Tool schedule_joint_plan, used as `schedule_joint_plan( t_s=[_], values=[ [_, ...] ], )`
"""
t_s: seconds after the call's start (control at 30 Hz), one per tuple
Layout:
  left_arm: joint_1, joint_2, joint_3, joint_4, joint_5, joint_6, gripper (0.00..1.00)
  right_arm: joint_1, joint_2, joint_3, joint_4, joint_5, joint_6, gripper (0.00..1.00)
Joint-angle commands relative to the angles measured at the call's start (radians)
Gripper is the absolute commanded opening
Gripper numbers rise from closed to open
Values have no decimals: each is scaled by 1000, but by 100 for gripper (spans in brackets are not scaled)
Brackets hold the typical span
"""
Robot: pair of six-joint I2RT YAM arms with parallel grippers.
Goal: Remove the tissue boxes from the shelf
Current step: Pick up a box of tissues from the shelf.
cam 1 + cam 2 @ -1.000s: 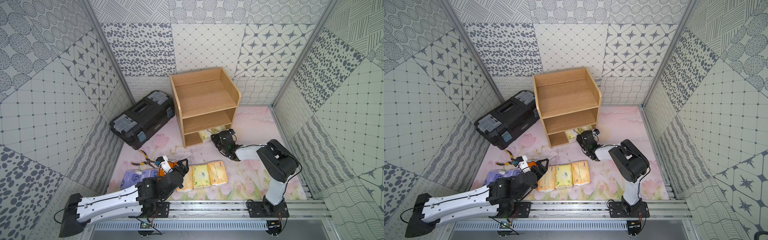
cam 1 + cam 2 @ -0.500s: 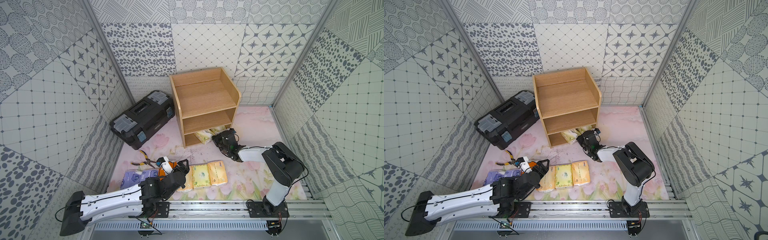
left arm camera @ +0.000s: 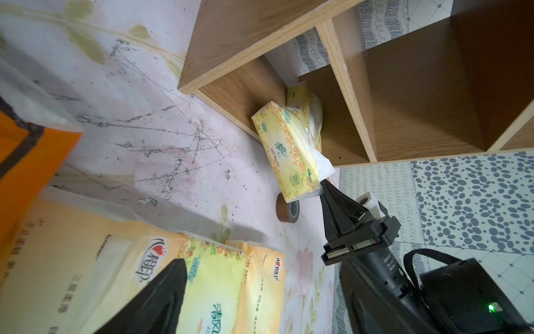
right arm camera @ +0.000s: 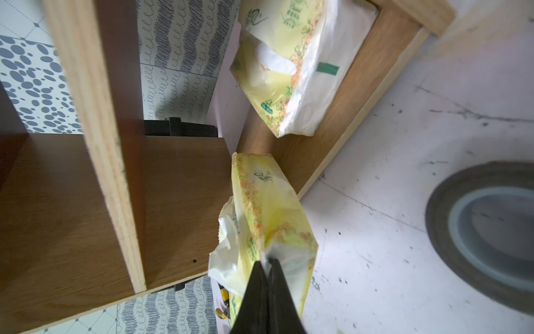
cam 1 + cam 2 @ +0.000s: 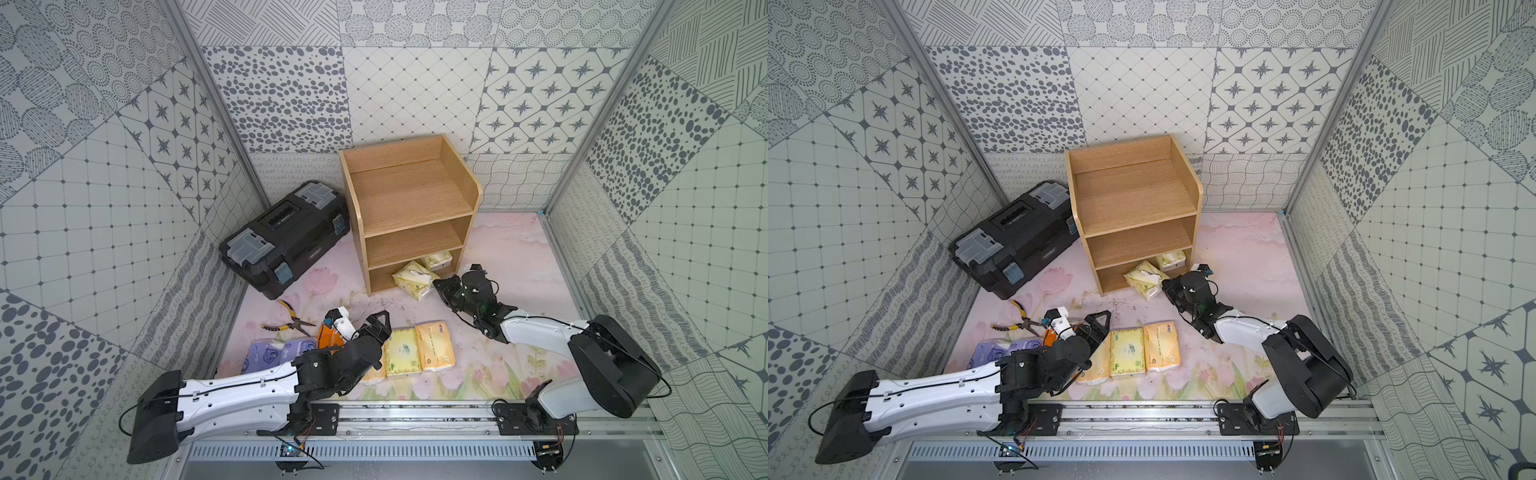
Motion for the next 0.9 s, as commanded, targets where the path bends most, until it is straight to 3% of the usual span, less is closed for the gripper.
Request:
schedule_joint_plan(
  t_s=[0.0, 0.33, 0.63, 0.87],
  values=[
    [-2, 48, 25, 218, 56, -14, 90, -7, -95, -34, 2, -35, 4, 0],
    [2, 228, 79, 438, 125, -44, 99, -16, -366, -138, -142, -71, 15, 0],
    [18, 435, 127, 662, 197, -72, 99, -15, -588, -184, -268, -94, 50, 0],
    [36, 607, 189, 832, 244, -70, 97, -16, -670, -213, -293, -135, 87, 0]
  ],
)
